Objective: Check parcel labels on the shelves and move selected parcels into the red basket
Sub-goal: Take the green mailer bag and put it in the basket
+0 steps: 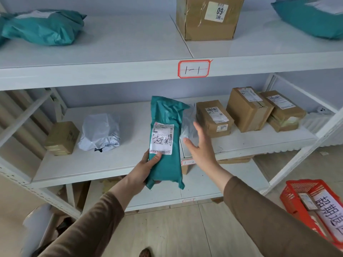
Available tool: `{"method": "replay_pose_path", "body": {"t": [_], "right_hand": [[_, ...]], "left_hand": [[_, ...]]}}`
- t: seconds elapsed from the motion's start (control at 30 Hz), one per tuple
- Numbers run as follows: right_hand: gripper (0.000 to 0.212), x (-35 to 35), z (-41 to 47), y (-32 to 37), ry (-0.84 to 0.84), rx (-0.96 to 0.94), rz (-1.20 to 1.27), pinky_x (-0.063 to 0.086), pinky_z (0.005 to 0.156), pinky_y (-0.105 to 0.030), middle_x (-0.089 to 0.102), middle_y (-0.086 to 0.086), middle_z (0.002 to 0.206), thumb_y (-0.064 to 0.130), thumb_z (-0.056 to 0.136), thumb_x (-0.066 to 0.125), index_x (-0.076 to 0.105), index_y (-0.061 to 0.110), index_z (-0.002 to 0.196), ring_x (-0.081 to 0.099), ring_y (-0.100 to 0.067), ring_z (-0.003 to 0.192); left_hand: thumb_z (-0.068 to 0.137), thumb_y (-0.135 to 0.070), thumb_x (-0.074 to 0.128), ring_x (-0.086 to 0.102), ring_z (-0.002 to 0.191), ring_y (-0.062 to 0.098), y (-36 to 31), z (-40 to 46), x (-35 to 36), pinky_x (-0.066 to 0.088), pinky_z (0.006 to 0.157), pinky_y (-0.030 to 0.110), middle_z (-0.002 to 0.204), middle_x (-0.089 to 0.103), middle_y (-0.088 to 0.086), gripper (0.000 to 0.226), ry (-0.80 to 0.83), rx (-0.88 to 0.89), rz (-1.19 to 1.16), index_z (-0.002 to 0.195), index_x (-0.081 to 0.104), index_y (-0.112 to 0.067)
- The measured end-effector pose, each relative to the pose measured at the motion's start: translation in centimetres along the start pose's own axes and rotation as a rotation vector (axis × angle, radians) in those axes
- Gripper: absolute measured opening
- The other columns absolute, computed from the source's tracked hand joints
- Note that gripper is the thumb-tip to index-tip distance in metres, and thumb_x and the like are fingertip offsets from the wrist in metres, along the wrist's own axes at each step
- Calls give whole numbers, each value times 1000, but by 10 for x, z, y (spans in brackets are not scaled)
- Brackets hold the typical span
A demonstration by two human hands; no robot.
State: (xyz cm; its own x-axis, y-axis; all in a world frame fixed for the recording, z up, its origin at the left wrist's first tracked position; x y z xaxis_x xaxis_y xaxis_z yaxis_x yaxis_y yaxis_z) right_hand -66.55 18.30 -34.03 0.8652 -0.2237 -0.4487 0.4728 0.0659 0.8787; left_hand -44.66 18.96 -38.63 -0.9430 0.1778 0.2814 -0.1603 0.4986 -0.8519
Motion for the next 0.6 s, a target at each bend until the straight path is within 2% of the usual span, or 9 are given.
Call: {"method": "replay_pose_path", "body": {"t": [0.1, 0.17, 0.2, 0.27, 0.33, 0.4, 0.5, 0.6], "right_hand": [[77, 14, -15, -17, 221, 317, 367, 33, 116, -34, 28, 1, 168, 48, 98, 62, 21, 36, 162, 37, -19, 149], [78, 16, -24, -28, 289, 418, 520, 45, 113, -42, 41, 1, 161, 51, 95, 65, 23, 40, 160, 51, -18, 140], [75, 14, -28, -32, 303, 437, 575, 52, 108, -42, 50, 3, 154, 50, 94, 66, 28, 41, 158, 59, -16, 131], [65, 6, -33, -38, 300, 423, 613, 59, 96, -39, 65, 4, 140, 49, 92, 70, 42, 40, 150, 69, -14, 118], [57, -7, -37, -45, 269, 404, 618, 60, 93, -39, 70, 4, 132, 48, 91, 71, 50, 39, 143, 71, -15, 114], [54, -23, -41, -55, 224, 409, 627, 61, 94, -44, 71, 4, 129, 48, 91, 72, 53, 39, 140, 72, -17, 114], [51, -49, -47, -73, 150, 449, 627, 59, 96, -51, 72, 4, 127, 50, 89, 73, 56, 39, 136, 72, -20, 113], [61, -76, -55, -89, 62, 496, 636, 59, 98, -49, 72, 4, 127, 58, 82, 76, 55, 39, 137, 71, -20, 115]], "left_hand": [[99, -42, 66, 66, 125, 37, 4, 1, 17, 46, 103, 72, 130, 72, 4, 49, 25, 46, -39, 144, 48, -38], [97, -47, 66, 66, 124, 33, 3, 3, 30, 51, 103, 63, 132, 70, 1, 53, 38, 47, -10, 145, 45, -42], [96, -49, 66, 67, 120, 31, 3, 4, 36, 57, 97, 57, 132, 69, 1, 55, 47, 43, 6, 145, 43, -43], [96, -48, 66, 67, 112, 27, 3, 7, 50, 60, 76, 40, 132, 67, 2, 55, 78, 41, 24, 145, 42, -44], [96, -45, 67, 67, 115, 26, 7, 13, 62, 59, 70, 32, 137, 65, 4, 56, 112, 46, 31, 146, 42, -42], [90, -47, 74, 65, 126, 29, 12, 21, 75, 59, 79, 35, 142, 64, 4, 64, 154, 38, 30, 146, 43, -42], [79, -52, 84, 63, 130, 28, 20, 33, 100, 51, 107, 49, 143, 64, 0, 82, 208, 13, 72, 149, 42, -42], [85, -49, 79, 65, 127, 22, 27, 44, 131, 48, 112, 51, 140, 66, -3, 78, 259, 5, 156, 152, 39, -39]]}}
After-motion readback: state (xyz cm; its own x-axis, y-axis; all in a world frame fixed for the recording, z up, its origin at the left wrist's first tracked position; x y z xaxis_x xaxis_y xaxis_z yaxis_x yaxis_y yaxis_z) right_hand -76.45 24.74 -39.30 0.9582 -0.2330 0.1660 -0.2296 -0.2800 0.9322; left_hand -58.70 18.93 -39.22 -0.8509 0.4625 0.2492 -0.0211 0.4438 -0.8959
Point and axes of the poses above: each hand's wrist, its own z-axis towards the middle knuckle, its own x-axis out of the palm, y = z × x, the point moved 2 cm from there along z, towards the middle knuckle
